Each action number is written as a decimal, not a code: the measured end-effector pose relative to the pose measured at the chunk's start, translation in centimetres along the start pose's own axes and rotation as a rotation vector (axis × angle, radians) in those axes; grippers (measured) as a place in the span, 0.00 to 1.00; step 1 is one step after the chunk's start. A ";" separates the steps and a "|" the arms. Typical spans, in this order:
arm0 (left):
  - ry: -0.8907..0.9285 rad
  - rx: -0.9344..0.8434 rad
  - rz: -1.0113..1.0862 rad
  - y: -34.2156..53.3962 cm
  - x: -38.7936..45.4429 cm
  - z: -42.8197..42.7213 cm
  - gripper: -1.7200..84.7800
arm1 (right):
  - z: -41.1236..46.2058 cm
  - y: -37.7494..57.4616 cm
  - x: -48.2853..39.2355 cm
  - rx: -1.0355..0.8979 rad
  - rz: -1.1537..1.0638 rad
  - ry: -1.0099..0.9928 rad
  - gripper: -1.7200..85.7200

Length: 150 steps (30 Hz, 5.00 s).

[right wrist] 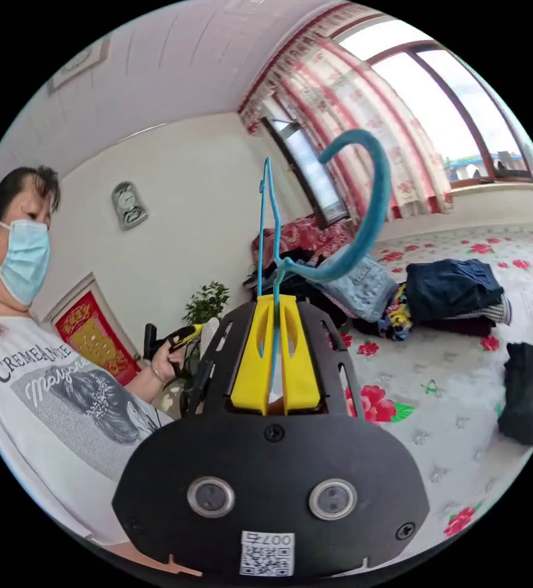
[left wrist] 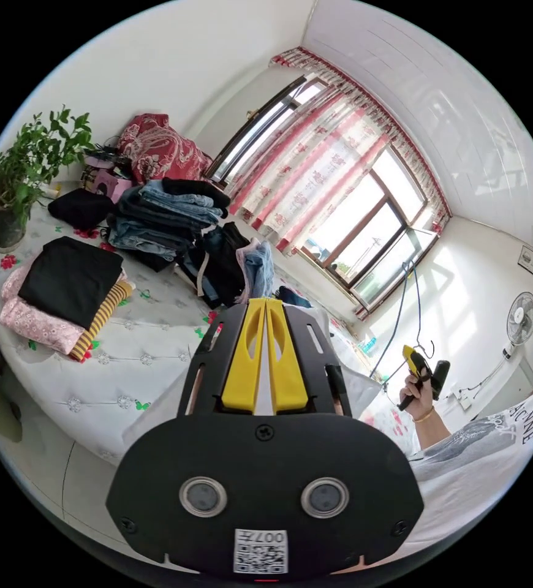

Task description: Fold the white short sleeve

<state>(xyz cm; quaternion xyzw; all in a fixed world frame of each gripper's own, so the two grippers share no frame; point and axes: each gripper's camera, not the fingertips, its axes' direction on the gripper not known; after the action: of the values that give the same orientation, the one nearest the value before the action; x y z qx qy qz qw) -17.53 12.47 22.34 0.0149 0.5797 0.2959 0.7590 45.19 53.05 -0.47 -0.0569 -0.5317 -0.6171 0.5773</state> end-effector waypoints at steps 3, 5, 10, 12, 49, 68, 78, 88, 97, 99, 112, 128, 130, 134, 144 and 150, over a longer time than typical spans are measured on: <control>0.018 -0.090 0.054 -2.3 2.3 2.9 0.01 | -6.1 0.6 6.3 0.106 0.185 0.183 0.02; 0.018 -0.116 0.054 -3.5 3.4 4.0 0.01 | -10.7 1.6 10.5 0.179 0.313 0.305 0.02; -0.011 -0.189 0.072 -7.1 6.1 6.1 0.01 | -22.6 6.0 21.1 0.303 0.618 0.629 0.05; -0.051 -0.213 0.090 -8.6 7.6 6.9 0.01 | -26.4 9.4 26.4 0.252 0.802 0.727 0.08; -0.124 -0.257 0.224 -31.4 8.1 15.5 0.02 | 1.0 -8.9 20.2 -0.440 0.102 0.495 0.02; -0.218 -0.862 0.046 -11.6 3.2 11.0 0.13 | -8.6 17.3 11.2 -0.659 0.640 0.464 0.13; -0.174 -1.124 0.216 -8.6 1.1 15.8 0.02 | -4.3 19.0 9.0 -0.867 0.568 0.500 0.04; -0.127 -0.914 0.099 -14.5 -4.7 8.0 0.01 | -17.5 15.2 6.1 -0.535 0.609 0.548 0.02; 0.130 -0.727 -0.068 -22.9 -6.5 12.4 0.01 | -19.4 8.6 10.0 -0.311 0.676 0.375 0.02; 0.130 -0.626 -0.059 -28.6 -4.7 12.7 0.01 | -20.0 0.8 9.8 -0.220 0.564 0.371 0.02; 0.183 -0.339 0.356 -29.6 3.2 -1.0 0.01 | -29.1 -5.3 -5.7 -0.021 -0.044 0.367 0.02; -0.354 -0.918 -0.047 -5.3 -8.6 3.3 0.02 | -22.2 17.7 4.9 -0.642 0.456 0.336 0.03; -0.362 -0.898 -0.096 -5.2 -9.1 2.9 0.04 | -23.5 17.0 5.6 -0.531 0.467 0.347 0.04; -0.365 -0.802 -0.202 -6.1 -9.9 1.2 0.08 | -25.8 16.5 10.5 -0.268 0.655 0.314 0.05; -0.391 -0.748 -0.331 -6.1 -9.5 0.2 0.03 | -16.8 18.5 21.6 -0.212 0.903 0.352 0.08; -0.414 -0.735 -0.378 -5.9 -9.0 -0.4 0.01 | -10.7 17.6 22.8 -0.321 0.818 0.334 0.03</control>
<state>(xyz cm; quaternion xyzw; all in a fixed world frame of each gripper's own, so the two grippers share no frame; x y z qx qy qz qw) -16.68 3.34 27.88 -0.3026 0.2651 0.3290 0.8544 57.10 34.56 20.95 -0.2501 -0.2634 -0.4139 0.8347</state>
